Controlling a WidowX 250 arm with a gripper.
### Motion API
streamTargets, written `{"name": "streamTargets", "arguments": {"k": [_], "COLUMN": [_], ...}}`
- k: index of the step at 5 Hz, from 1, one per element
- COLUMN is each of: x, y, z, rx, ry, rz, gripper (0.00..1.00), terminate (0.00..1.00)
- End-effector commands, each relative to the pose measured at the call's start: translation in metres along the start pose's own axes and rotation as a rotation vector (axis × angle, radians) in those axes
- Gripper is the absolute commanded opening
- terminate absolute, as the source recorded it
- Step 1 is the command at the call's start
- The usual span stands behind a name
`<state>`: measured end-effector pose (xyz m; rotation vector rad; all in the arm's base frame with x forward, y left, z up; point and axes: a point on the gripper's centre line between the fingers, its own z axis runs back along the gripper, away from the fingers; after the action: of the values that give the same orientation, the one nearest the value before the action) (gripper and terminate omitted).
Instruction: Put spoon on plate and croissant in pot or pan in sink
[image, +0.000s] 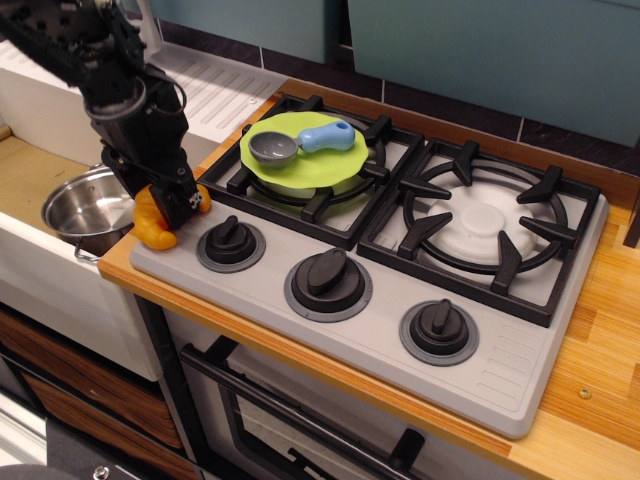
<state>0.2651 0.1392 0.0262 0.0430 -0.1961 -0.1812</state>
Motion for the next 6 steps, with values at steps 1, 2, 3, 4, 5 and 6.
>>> {"name": "streamTargets", "arguments": {"k": [1,2,3,4,5,6], "x": [0.012,0.022,0.018,0.011,0.004,-0.001], "y": [0.033,0.063,0.086,0.102,0.114,0.118], "z": [0.057,0.064,0.06,0.045,0.027,0.009], "rx": [0.062,0.079,0.107,0.096,0.078,0.058], "ry": [0.012,0.008,-0.015,-0.043,-0.073,-0.1], "rz": [-0.078,-0.148,-0.168,-0.188,-0.191,-0.187], "gripper": [0.0,0.0,0.0,0.0,0.0,0.0], "terminate": [0.0,0.0,0.0,0.0,0.0,0.0]}}
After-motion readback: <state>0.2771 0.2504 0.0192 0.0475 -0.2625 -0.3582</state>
